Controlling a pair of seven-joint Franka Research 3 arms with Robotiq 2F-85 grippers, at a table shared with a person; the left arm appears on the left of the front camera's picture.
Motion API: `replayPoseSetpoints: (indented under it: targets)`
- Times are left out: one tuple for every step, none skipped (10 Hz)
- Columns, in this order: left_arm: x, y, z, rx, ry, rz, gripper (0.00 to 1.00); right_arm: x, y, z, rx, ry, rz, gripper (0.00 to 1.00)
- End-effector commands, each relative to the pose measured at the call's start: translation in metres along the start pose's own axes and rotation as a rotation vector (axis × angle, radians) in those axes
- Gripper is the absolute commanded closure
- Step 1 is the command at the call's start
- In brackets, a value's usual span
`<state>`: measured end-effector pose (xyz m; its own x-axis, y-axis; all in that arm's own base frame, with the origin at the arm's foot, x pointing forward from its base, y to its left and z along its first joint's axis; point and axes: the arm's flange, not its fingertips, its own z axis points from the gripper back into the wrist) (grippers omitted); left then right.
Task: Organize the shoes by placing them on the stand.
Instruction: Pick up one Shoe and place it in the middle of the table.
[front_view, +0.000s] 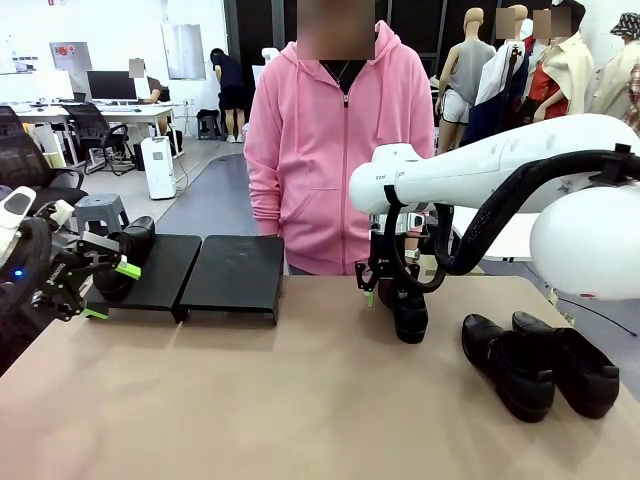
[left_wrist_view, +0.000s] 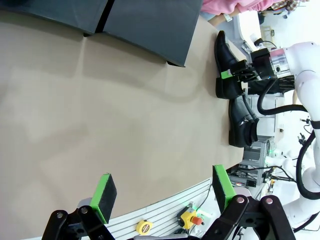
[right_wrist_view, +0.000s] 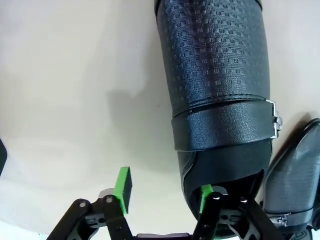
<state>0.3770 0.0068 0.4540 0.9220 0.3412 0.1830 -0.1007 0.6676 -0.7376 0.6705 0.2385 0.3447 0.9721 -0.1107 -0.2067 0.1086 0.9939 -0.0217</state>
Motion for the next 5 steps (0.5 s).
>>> replayPoseSetpoints:
  targets:
    - [0.0004, 0.0006, 0.0014, -0.012, 0.0, 0.003, 0.0, 0.0006, 0.0006, 0.0037, -0.042, -0.017, -0.003, 1.0]
    - [0.0004, 0.0006, 0.0014, -0.012, 0.0, 0.003, 0.0, -0.0007, 0.0007, 0.003, -0.04, -0.013, 0.001, 1.0]
    - [0.0004, 0.0006, 0.0014, -0.012, 0.0, 0.003, 0.0, -0.0002, -0.0009, 0.0035, -0.04, -0.01, -0.004, 1.0]
    - [0.0004, 0.0006, 0.0014, -0.012, 0.0, 0.003, 0.0, -0.0004, -0.0017, 0.005, -0.041, -0.01, -0.012, 1.0]
    - [0.0004, 0.0006, 0.0014, -0.012, 0.0, 0.003, 0.0, -0.0021, -0.0054, 0.0083, -0.04, -0.016, -0.021, 1.0]
